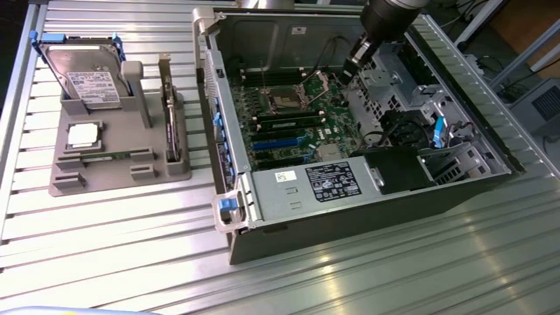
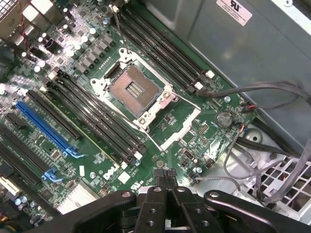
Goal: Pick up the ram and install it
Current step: 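Press down the ram until it locks into place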
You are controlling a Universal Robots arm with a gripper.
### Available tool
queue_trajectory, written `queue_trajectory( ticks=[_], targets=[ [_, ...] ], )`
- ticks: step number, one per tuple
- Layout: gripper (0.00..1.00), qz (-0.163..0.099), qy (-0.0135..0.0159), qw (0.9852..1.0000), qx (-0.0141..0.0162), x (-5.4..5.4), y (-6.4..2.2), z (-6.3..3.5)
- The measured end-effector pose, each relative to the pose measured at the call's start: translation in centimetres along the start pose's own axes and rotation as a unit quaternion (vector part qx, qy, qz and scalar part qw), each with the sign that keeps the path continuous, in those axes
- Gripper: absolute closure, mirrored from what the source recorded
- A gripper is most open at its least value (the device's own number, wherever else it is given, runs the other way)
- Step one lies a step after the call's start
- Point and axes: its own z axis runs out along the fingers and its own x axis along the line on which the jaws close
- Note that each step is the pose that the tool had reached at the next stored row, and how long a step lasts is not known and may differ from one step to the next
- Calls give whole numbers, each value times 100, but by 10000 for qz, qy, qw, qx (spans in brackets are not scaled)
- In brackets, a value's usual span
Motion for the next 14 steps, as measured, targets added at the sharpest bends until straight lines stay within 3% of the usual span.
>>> queue_trajectory(
  ticks=[7, 11, 14],
  targets=[
    [89, 275, -22, 9996, -1, 0, 0, 1],
    [89, 554, -44, 9985, -1, 0, 0, 2],
    [89, 806, -64, 9967, -3, 0, 0, 3]
  ],
)
